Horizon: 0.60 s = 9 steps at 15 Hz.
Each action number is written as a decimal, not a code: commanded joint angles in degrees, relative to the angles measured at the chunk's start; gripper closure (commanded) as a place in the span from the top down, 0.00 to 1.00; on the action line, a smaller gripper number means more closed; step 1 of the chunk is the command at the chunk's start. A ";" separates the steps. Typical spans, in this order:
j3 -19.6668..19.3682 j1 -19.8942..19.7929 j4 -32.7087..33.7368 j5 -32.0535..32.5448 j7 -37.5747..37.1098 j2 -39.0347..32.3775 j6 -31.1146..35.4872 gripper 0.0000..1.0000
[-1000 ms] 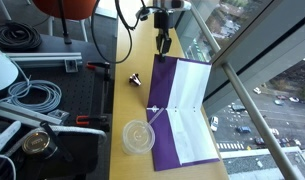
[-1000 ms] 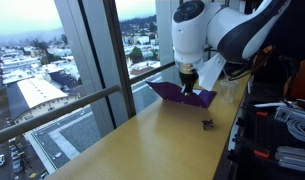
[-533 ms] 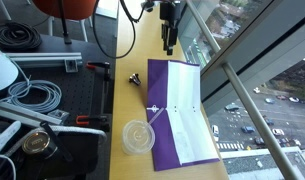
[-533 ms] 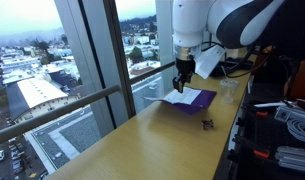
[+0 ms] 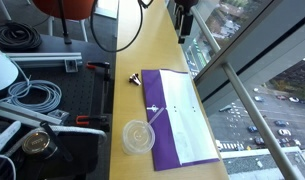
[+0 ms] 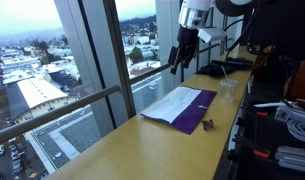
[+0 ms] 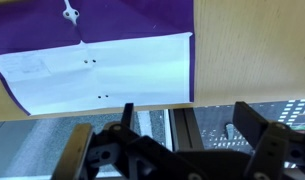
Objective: Open the purple file
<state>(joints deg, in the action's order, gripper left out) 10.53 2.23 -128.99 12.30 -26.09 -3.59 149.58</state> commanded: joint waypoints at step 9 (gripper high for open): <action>-4.68 -9.24 10.42 -29.95 42.71 0.87 -22.76 1.00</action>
<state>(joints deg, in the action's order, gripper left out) 10.02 -8.31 -120.20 -16.33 12.38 -4.41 133.42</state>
